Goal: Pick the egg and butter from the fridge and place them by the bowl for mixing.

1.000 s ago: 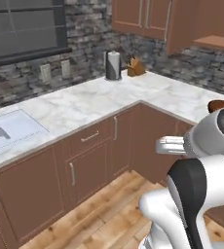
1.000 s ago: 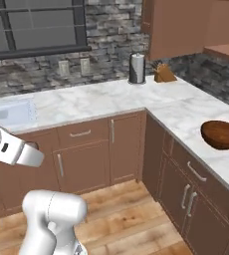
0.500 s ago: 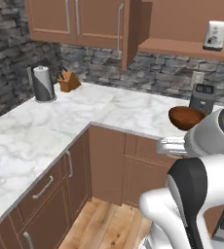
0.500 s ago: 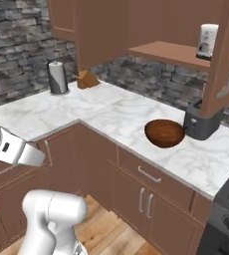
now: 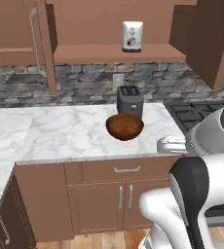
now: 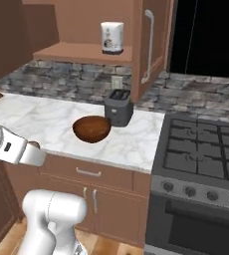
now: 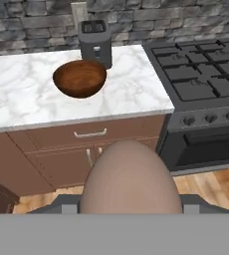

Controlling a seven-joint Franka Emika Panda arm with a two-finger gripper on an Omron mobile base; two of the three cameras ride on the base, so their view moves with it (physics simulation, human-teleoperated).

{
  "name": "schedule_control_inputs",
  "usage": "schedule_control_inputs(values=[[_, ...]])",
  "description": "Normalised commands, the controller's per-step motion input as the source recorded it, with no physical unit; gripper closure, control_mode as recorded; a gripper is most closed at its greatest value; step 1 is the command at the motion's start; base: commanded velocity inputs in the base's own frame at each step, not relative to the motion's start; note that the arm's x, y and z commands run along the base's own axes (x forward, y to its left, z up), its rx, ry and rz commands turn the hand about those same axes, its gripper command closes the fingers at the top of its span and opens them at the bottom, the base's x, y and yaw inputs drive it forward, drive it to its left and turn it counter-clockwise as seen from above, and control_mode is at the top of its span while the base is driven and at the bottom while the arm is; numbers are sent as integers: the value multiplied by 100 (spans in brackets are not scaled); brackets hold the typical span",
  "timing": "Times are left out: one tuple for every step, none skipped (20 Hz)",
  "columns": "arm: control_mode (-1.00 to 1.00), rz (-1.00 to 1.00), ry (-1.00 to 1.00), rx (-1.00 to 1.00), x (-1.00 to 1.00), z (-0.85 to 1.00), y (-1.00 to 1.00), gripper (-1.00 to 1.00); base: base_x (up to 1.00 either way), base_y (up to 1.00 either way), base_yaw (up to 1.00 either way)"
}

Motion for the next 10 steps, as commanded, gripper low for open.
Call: schedule_control_inputs(values=[[100, 0, 0, 0, 0, 0, 0, 100, 33, -7, -63], [100, 0, 0, 0, 0, 0, 0, 100, 30, -1, -57], [100, 0, 0, 0, 0, 0, 0, 100, 30, 0, -54], [100, 0, 0, 0, 0, 0, 0, 100, 24, 0, -51], [100, 0, 0, 0, 0, 0, 0, 100, 27, 0, -45], [100, 0, 0, 0, 0, 0, 0, 100, 17, 0, -25], [100, 0, 0, 0, 0, 0, 0, 100, 0, 0, -4], [100, 0, 0, 0, 0, 0, 0, 100, 0, 0, 0], [100, 0, 0, 0, 0, 0, 0, 100, 0, 0, 0], [100, 0, 0, 0, 0, 0, 0, 100, 20, 0, 0]])
